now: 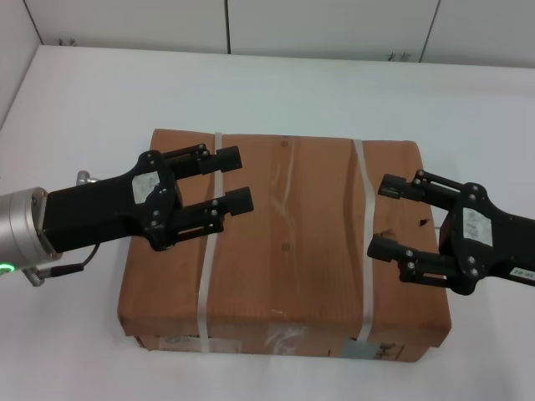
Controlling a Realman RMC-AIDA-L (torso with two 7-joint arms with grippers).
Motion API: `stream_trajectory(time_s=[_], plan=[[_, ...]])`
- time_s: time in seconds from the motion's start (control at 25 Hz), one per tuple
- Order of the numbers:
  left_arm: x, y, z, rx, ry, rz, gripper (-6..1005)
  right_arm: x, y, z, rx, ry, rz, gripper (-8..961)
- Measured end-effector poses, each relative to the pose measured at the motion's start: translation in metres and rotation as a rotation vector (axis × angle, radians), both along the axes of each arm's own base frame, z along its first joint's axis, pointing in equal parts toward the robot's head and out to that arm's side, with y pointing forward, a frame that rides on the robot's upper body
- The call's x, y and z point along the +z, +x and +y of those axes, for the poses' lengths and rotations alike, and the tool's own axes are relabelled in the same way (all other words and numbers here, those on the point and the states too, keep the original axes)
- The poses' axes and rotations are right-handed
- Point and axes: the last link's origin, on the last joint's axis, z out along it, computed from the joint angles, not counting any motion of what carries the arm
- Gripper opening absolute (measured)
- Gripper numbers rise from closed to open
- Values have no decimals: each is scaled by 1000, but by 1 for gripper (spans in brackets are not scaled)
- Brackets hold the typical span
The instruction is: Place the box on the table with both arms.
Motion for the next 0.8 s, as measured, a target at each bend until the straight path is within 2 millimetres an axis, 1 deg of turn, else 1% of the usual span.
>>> stream_trajectory(time_s=[0.56, 0.64, 0.8], plan=[[-5, 0, 2, -21, -4, 45, 643, -1, -5, 3, 11, -10, 5, 813], [-5, 1, 2, -22, -5, 46, 772, -1, -5, 4, 12, -11, 5, 813], [-5, 1, 2, -24, -4, 46, 772, -2, -5, 5, 7, -10, 2, 813]])
